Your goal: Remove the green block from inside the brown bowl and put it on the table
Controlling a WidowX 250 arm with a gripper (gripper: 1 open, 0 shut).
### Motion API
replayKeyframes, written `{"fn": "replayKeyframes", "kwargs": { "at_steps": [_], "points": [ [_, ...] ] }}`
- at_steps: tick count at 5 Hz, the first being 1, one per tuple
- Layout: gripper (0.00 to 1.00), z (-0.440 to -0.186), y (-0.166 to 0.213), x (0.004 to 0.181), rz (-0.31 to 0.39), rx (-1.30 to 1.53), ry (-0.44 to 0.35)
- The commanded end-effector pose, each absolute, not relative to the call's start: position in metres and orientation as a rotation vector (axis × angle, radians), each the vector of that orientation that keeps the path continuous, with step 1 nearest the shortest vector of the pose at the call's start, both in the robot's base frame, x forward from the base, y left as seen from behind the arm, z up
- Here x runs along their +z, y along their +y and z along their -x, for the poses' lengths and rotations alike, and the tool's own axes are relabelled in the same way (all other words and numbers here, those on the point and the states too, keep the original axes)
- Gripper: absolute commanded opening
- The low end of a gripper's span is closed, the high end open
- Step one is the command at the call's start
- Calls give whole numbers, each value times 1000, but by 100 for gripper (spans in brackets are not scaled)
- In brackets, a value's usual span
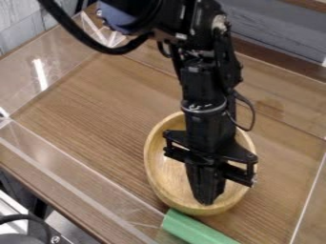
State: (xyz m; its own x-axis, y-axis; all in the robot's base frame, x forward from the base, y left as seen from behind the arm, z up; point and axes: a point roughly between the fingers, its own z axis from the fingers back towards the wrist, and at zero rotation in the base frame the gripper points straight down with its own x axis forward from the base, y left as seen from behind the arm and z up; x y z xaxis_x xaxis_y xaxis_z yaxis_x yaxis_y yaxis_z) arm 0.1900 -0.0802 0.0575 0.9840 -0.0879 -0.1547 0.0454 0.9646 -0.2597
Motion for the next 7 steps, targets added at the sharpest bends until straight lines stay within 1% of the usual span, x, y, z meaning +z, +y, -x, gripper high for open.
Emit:
{"fn": "replayKeyframes", "kwargs": {
  "at_steps": [1, 4, 6, 7],
  "points": [
    [0, -194, -78, 61, 266, -74, 141],
    [0, -192, -66, 79, 274, -41, 153],
    [0, -192, -60, 87, 275, -18, 155],
    [0, -192, -57, 96, 276, -5, 146]
  ]
}}
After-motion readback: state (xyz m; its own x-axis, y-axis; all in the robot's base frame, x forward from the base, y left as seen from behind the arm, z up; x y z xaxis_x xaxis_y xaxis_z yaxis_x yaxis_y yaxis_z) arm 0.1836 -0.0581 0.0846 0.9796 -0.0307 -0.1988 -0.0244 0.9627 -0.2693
